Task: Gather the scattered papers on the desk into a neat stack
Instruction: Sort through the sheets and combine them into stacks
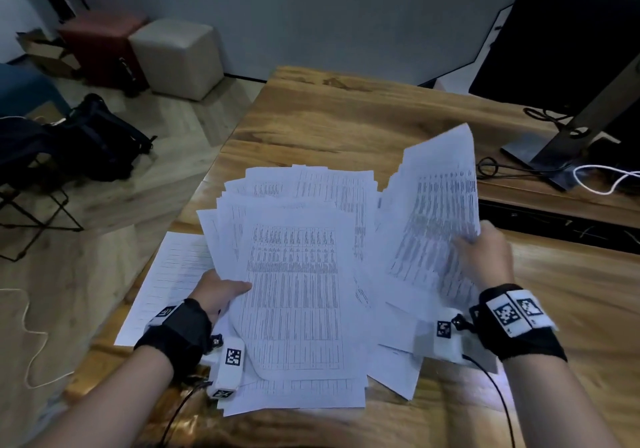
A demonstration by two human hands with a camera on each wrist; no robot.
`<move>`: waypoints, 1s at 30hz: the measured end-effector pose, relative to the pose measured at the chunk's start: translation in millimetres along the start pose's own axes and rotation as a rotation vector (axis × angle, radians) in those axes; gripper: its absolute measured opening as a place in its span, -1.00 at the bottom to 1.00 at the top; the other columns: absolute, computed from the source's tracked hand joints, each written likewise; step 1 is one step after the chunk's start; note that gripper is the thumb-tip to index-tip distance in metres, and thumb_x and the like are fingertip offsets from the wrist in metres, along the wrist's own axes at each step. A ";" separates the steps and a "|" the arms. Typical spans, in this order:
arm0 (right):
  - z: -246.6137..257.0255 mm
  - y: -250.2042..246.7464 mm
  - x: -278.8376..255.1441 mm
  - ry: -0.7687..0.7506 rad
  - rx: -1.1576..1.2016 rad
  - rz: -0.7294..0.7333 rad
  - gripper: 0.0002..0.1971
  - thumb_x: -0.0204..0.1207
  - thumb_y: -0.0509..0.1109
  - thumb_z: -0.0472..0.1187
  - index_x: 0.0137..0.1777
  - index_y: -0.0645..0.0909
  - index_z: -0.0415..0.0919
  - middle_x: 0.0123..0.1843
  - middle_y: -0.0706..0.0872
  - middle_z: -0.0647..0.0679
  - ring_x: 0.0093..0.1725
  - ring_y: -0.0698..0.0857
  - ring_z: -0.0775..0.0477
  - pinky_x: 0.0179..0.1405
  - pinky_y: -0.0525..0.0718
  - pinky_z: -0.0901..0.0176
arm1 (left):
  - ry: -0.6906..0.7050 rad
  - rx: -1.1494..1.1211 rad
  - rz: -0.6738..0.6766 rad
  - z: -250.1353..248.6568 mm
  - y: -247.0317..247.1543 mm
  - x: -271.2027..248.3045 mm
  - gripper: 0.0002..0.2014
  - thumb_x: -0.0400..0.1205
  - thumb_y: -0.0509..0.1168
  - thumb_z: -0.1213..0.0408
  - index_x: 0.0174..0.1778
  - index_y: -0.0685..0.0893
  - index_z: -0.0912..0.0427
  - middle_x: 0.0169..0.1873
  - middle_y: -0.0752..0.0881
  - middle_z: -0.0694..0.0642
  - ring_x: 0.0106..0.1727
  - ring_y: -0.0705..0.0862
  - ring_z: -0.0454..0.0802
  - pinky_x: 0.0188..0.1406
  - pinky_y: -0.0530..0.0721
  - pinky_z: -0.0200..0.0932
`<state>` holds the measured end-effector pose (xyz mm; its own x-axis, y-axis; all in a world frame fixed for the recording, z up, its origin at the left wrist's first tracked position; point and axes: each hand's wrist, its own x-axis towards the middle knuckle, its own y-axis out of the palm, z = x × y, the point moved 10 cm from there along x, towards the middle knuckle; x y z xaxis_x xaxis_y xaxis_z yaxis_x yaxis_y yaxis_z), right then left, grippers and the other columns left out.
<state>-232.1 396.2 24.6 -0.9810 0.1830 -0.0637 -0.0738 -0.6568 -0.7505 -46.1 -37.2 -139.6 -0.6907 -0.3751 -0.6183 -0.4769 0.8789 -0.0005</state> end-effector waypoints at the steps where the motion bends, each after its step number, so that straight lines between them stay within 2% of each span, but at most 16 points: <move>1: 12.6 -12.2 -0.9 -0.064 -0.041 -0.022 -0.97 0.62 0.34 -0.31 -0.01 0.54 -0.18 -0.15 0.66 -0.14 -0.13 0.66 -0.26 -0.26 0.56 0.08 | 0.003 0.001 0.000 -0.6 0.4 0.2 -0.55 0.60 0.38 0.64 0.44 0.62 0.40 0.32 0.74 0.37 0.30 0.72 0.36 0.45 0.57 0.38; 3: 36.9 -33.1 -4.8 -0.170 -0.121 -0.038 -0.92 0.62 0.33 -0.31 -0.08 0.52 -0.14 -0.22 0.63 -0.14 -0.10 0.62 -0.27 -0.33 0.51 0.08 | 0.011 0.011 0.002 -2.3 1.8 0.0 -0.55 0.61 0.37 0.64 0.43 0.63 0.38 0.30 0.75 0.35 0.30 0.72 0.35 0.45 0.58 0.36; 6: 82.2 -71.1 -23.0 -0.362 -0.179 -0.055 -0.89 0.57 0.37 -0.35 -0.12 0.61 -0.13 -0.29 0.68 -0.19 -0.21 0.66 -0.28 -0.30 0.65 0.02 | 0.023 0.035 -0.002 -3.6 1.6 -0.2 -0.57 0.60 0.37 0.63 0.40 0.65 0.34 0.25 0.78 0.30 0.27 0.74 0.32 0.42 0.61 0.30; 9: 114.3 -98.6 -42.6 -0.453 -0.015 0.060 -0.92 0.57 0.45 -0.31 -0.17 0.67 -0.24 -0.33 0.67 -0.20 -0.33 0.59 -0.09 -0.44 0.49 0.13 | 0.038 0.067 -0.001 -4.0 -0.9 1.6 -0.58 0.58 0.41 0.58 0.38 0.68 0.33 0.23 0.81 0.29 0.22 0.78 0.30 0.41 0.62 0.34; 11: 117.4 -99.4 -43.1 -0.361 0.201 0.199 -0.86 0.48 0.53 -0.11 -0.13 0.76 -0.20 -0.24 0.78 -0.22 -0.26 0.67 -0.13 -0.28 0.61 0.09 | 0.042 0.076 0.008 -6.0 0.1 1.3 -0.58 0.59 0.41 0.56 0.40 0.67 0.33 0.23 0.80 0.28 0.23 0.78 0.29 0.42 0.62 0.33; 13: 107.8 -77.7 -37.7 -0.228 0.348 0.315 -0.67 0.24 0.58 0.08 -0.11 0.80 -0.14 -0.16 0.85 -0.22 -0.14 0.79 -0.20 -0.07 0.72 -0.07 | 0.045 0.066 0.023 -8.1 2.4 -0.9 -0.59 0.61 0.38 0.58 0.40 0.66 0.35 0.25 0.79 0.30 0.24 0.77 0.30 0.39 0.64 0.27; 14: 101.1 -57.3 -36.1 -0.158 0.411 0.360 -0.68 0.25 0.59 0.04 -0.09 0.81 -0.15 -0.10 0.87 -0.20 -0.05 0.83 -0.24 0.04 0.75 -0.15 | 0.046 0.055 0.032 -8.7 3.6 -2.6 -0.60 0.62 0.35 0.60 0.40 0.65 0.36 0.24 0.79 0.31 0.23 0.76 0.30 0.34 0.68 0.21; 16: 92.3 -6.0 -42.7 -0.056 0.541 0.457 -0.89 0.47 0.52 -0.29 -0.01 0.79 -0.22 -0.03 0.87 -0.17 0.03 0.84 -0.23 0.12 0.76 -0.13 | 0.054 0.029 0.046 -9.3 5.5 -6.0 -0.63 0.64 0.31 0.60 0.37 0.65 0.34 0.23 0.79 0.32 0.19 0.77 0.26 0.17 0.72 0.05; 17: 88.4 20.5 -49.1 -0.026 0.568 0.499 -0.84 0.53 0.42 -0.44 0.03 0.76 -0.25 -0.04 0.86 -0.17 -0.02 0.84 -0.20 0.03 0.76 -0.05 | 0.052 0.006 0.052 -9.4 6.9 -8.5 -0.65 0.65 0.30 0.58 0.36 0.67 0.32 0.23 0.80 0.32 0.18 0.78 0.24 0.13 0.72 0.02; 19: 81.2 67.5 -66.3 -0.013 0.500 0.549 -0.83 0.56 0.28 -0.55 -0.09 0.68 -0.36 -0.27 0.74 -0.22 -0.34 0.76 -0.06 -0.32 0.64 0.18 | 0.021 -0.122 0.073 -6.0 10.1 -11.0 -0.70 0.69 0.31 0.44 0.35 0.69 0.26 0.20 0.83 0.28 0.18 0.80 0.26 0.21 0.72 0.11; 21: 72.2 105.2 -82.0 0.010 0.452 0.579 -0.76 0.56 0.20 -0.61 -0.15 0.59 -0.33 -0.39 0.59 -0.18 -0.58 0.61 0.08 -0.59 0.51 0.34 | -0.034 -0.272 0.129 -2.6 16.1 -11.0 -0.66 0.72 0.33 0.13 0.39 0.71 0.13 0.24 0.83 0.21 0.29 0.77 0.23 0.40 0.63 0.22; 23: 63.8 145.2 -95.9 0.017 0.432 0.642 -0.72 0.57 0.18 -0.59 0.04 0.60 -0.25 -0.24 0.62 -0.23 -0.42 0.63 -0.02 -0.58 0.55 0.37 | -0.060 -0.309 0.187 -1.4 23.0 -10.7 -0.53 0.65 0.38 -0.09 0.43 0.70 0.03 0.33 0.78 0.15 0.42 0.69 0.19 0.53 0.51 0.28; 24: 62.0 163.4 -103.5 0.003 0.392 0.691 -0.71 0.59 0.20 -0.53 0.11 0.60 -0.17 -0.18 0.63 -0.21 -0.31 0.62 -0.07 -0.51 0.55 0.31 | -0.051 -0.290 0.204 -1.9 26.1 -9.8 -0.47 0.58 0.47 -0.08 0.44 0.69 0.05 0.35 0.77 0.15 0.45 0.67 0.19 0.54 0.49 0.31; 27: 56.7 202.7 -113.8 -0.044 0.271 0.763 -0.80 0.66 0.31 -0.22 0.24 0.61 -0.14 0.03 0.75 -0.06 -0.06 0.68 -0.07 -0.20 0.62 0.25 | 0.033 -0.149 0.163 -4.7 27.0 -5.7 -0.30 0.33 0.71 0.25 0.41 0.68 0.22 0.33 0.77 0.28 0.33 0.74 0.30 0.43 0.55 0.45; 29: 49.2 200.9 -98.2 -0.038 0.218 0.621 -0.58 0.68 0.25 0.10 0.32 0.60 -0.20 0.27 0.70 -0.08 0.23 0.68 -0.14 0.06 0.63 0.14 | 0.073 -0.111 0.137 -7.1 21.5 -4.9 -0.47 0.47 0.57 0.48 0.39 0.68 0.26 0.30 0.77 0.33 0.24 0.78 0.35 0.35 0.60 0.49; 30: 44.2 190.7 -84.8 -0.041 0.156 0.486 -0.53 0.68 0.16 0.17 0.22 0.63 -0.21 0.21 0.69 -0.08 0.27 0.67 -0.22 0.08 0.60 0.08 | 0.083 -0.114 0.154 -7.4 18.7 -5.1 -0.48 0.50 0.54 0.51 0.40 0.66 0.25 0.30 0.78 0.32 0.24 0.78 0.36 0.35 0.60 0.49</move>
<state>-170.8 223.0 -84.0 -0.9146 -0.1975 -0.3530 0.3701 -0.7607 -0.5333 -55.5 -21.0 -130.7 -0.8004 -0.2655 -0.5375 -0.4170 0.8907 0.1810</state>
